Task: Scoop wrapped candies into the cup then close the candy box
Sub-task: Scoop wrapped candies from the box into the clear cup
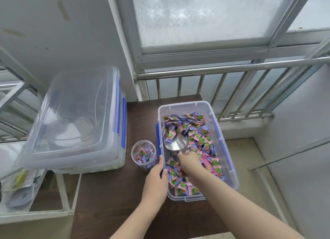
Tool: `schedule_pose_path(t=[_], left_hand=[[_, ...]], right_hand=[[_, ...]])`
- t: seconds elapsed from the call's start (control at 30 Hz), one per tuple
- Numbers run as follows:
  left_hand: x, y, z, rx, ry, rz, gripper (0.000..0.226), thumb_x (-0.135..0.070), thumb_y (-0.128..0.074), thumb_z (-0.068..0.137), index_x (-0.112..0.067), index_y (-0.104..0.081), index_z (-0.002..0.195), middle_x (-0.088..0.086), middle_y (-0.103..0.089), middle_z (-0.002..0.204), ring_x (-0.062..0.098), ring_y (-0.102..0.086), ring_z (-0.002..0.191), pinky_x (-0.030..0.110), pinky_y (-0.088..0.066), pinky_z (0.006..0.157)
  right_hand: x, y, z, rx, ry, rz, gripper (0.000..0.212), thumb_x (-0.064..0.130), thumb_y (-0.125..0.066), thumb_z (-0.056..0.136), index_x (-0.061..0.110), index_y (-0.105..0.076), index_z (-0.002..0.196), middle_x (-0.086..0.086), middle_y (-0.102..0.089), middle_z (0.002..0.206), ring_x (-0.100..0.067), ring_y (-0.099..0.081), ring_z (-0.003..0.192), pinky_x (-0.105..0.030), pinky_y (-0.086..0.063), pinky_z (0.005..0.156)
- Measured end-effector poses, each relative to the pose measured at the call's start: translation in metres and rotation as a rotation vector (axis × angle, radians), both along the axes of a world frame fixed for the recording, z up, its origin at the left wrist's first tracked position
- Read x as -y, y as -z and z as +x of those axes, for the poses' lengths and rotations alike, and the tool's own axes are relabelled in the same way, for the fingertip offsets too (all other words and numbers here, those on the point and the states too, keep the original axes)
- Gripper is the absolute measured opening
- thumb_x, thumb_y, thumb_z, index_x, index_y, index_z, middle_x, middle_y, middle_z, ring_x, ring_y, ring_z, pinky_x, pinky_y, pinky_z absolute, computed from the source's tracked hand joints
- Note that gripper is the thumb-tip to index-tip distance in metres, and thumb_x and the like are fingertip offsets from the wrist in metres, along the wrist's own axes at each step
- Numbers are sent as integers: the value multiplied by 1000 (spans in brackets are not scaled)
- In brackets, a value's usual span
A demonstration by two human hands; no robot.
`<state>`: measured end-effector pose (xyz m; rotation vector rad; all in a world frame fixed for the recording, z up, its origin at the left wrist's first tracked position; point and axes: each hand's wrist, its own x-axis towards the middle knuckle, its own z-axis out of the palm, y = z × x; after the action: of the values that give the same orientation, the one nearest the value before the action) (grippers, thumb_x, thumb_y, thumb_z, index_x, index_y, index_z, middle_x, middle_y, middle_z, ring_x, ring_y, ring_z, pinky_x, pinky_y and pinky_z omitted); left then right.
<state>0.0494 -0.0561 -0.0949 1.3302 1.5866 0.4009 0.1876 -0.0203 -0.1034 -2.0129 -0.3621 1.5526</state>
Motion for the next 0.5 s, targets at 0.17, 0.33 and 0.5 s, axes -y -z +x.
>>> schedule_pose_path(t=[0.17, 0.33, 0.5], left_hand=[[-1, 2, -2, 2, 5, 7, 53, -22, -47, 105, -28, -35, 156, -13, -55, 137, -9, -46, 103, -3, -40, 68], [-2, 4, -2, 35, -4, 18, 52, -24, -47, 105, -30, -35, 155, -21, -53, 126, -15, -48, 94, 5, -39, 75], [0, 2, -1, 34, 1, 13, 52, -24, -45, 106, -30, -33, 156, -31, -44, 111, -22, -46, 85, -3, -38, 67]], right_hand=[[-42, 5, -14, -61, 129, 74, 16, 18, -45, 99, 4, -51, 93, -11, -48, 67, -20, -45, 46, -24, -42, 38], [-65, 13, -16, -76, 92, 105, 12, 15, -46, 96, 8, -52, 88, -9, -56, 72, -20, -57, 55, -31, -50, 50], [-53, 39, -7, -77, 30, 46, 20, 11, -42, 100, 11, -49, 81, -9, -56, 73, -18, -57, 57, -26, -46, 48]])
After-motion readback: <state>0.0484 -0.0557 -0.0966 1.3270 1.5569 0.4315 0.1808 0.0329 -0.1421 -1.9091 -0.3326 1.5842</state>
